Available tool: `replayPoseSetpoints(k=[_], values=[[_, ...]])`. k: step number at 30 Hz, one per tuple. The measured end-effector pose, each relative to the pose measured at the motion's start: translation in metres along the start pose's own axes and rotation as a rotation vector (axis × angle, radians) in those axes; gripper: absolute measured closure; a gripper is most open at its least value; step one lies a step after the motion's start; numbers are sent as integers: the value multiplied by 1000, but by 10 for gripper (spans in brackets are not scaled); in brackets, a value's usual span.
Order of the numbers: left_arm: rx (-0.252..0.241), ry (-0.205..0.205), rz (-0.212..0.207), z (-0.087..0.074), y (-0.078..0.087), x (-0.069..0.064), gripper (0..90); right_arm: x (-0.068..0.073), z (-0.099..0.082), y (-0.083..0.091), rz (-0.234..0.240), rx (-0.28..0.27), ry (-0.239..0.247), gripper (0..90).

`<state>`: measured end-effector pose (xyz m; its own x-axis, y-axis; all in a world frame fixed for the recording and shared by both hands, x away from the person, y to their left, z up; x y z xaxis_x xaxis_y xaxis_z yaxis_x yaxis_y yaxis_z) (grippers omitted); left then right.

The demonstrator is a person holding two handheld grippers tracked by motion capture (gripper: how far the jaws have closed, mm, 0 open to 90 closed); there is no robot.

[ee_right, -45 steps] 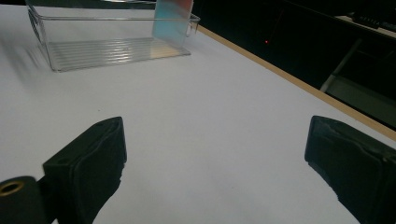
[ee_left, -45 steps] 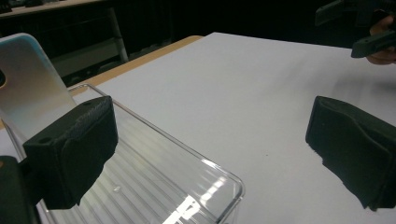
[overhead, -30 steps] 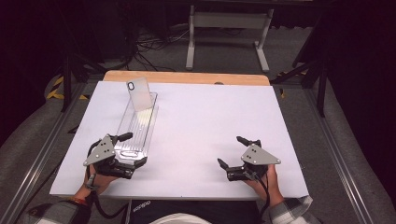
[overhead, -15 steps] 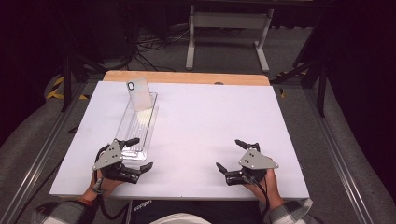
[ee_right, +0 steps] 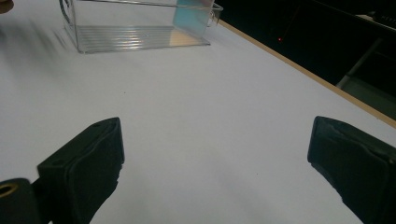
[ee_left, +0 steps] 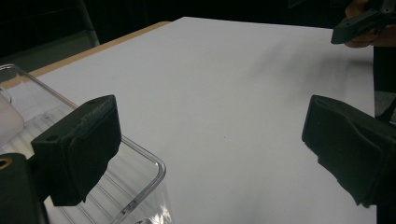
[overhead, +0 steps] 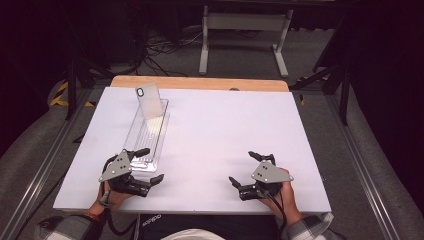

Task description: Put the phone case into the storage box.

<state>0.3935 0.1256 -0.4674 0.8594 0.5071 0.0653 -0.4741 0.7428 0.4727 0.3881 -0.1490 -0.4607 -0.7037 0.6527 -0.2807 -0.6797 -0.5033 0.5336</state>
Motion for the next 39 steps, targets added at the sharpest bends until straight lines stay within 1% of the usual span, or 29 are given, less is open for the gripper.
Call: replayPoseSetpoints(k=[7, 10, 11, 12, 14, 25, 39], values=[[-11, 2, -1, 1, 2, 1, 54, 3, 1, -2, 6, 3, 6, 45], [-8, 0, 0, 1, 2, 1, 54, 3, 1, -2, 9, 3, 4, 45], [-9, -8, 2, 2, 2, 2, 54, 3, 1, -2, 9, 3, 3, 46], [-11, -1, 0, 2, 3, 2, 55, 2, 1, -2, 8, 2, 3, 46], [-7, 0, 1, 2, 3, 3, 55, 2, 0, -2, 6, 1, 3, 46], [0, 0, -1, 1, 3, 3, 54, 3, 1, -2, 7, 3, 7, 47], [-4, 2, 1, 1, 2, 4, 55, 1, -1, -2, 6, 5, 5, 48]])
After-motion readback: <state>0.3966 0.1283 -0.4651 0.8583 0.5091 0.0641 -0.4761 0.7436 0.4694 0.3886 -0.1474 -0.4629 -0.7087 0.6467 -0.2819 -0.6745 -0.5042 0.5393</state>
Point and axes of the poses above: each handheld gripper's, and its own axes: y roughly backward along the jaws, z roughly out of its top, x roughly to its left, the point moved 10 cm from there along -y, roughly forward along the jaws, and after that the axes turned 11 degrees about x, right-handed, at the moved point
